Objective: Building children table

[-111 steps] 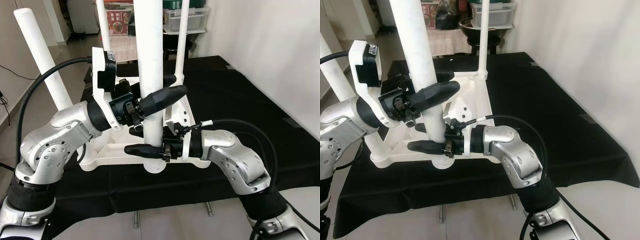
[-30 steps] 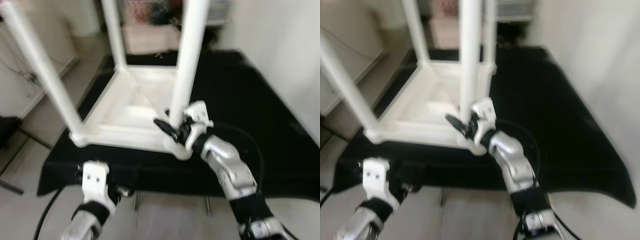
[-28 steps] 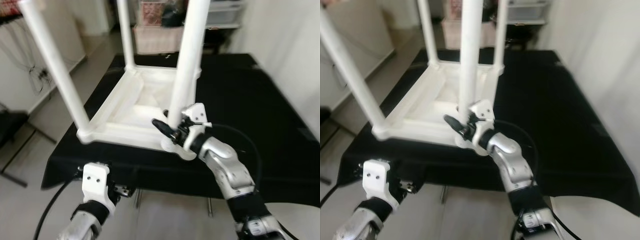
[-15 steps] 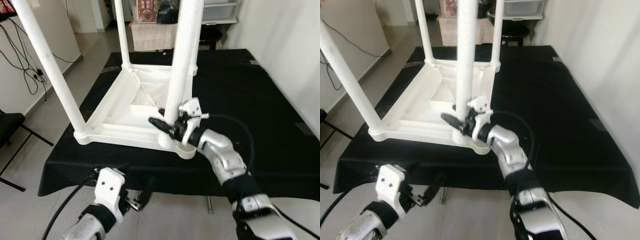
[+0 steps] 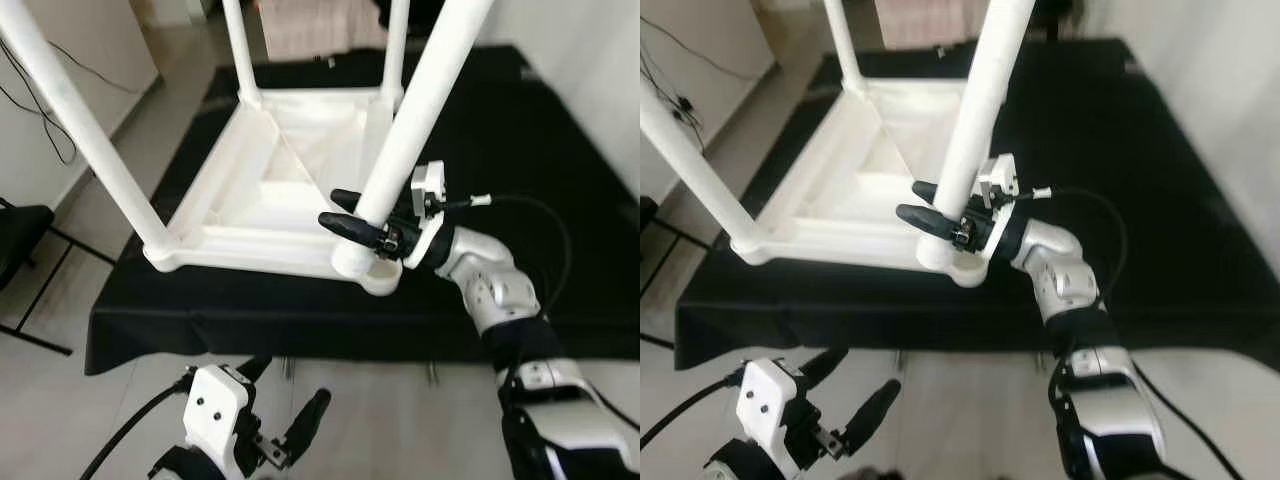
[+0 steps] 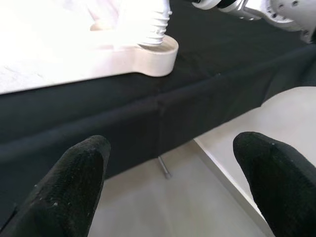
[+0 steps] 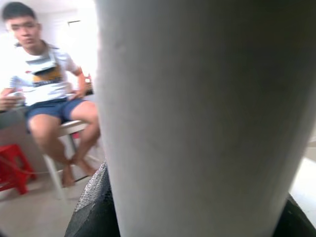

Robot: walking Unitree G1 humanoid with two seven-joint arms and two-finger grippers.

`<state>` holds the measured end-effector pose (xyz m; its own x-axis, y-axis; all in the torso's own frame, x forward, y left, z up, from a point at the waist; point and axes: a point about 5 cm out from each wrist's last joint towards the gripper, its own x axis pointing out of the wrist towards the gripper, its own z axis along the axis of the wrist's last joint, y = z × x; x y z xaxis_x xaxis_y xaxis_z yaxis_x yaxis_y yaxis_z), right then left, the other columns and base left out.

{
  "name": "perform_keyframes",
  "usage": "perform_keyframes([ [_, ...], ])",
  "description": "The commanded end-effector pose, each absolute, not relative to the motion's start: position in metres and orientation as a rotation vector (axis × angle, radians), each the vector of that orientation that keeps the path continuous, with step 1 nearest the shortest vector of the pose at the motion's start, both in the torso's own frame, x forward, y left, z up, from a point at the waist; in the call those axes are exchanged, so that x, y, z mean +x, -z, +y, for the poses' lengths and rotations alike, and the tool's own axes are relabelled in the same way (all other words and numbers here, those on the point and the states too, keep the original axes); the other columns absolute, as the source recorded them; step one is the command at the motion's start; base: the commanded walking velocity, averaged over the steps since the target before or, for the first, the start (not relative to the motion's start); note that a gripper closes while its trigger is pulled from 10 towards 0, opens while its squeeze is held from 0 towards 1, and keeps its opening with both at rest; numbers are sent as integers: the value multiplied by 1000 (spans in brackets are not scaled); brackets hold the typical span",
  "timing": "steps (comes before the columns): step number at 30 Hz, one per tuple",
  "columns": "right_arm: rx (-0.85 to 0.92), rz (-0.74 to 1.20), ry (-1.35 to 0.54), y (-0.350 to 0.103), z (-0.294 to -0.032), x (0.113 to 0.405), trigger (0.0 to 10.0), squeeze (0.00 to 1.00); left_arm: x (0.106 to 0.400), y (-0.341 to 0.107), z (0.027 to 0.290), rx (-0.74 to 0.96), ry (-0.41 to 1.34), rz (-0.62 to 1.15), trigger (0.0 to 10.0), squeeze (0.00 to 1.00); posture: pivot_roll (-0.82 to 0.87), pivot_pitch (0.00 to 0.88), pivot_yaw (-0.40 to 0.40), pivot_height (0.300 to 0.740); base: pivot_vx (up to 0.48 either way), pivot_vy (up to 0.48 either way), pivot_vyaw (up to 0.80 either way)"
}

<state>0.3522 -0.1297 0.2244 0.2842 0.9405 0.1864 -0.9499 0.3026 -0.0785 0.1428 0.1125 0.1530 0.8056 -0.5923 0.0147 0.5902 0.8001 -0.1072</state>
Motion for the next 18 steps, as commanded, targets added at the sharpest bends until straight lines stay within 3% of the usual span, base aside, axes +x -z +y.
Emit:
perform_keyframes([
  [1, 24, -233, -1324, -234, -124, 350, 10000, 0, 137, -152, 113, -105, 661, 48, 10000, 0, 54, 304, 86, 740, 0, 0, 0],
  [9, -118, -173, -1437, -242, -130, 347, 10000, 0, 124, -161, 109, -144, 728, 57, 10000, 0, 52, 349, 88, 740, 0, 0, 0],
  [18, -196, -112, -1411, -245, -139, 353, 10000, 0, 119, -166, 105, -155, 756, 51, 10000, 0, 49, 366, 79, 740, 0, 0, 0],
])
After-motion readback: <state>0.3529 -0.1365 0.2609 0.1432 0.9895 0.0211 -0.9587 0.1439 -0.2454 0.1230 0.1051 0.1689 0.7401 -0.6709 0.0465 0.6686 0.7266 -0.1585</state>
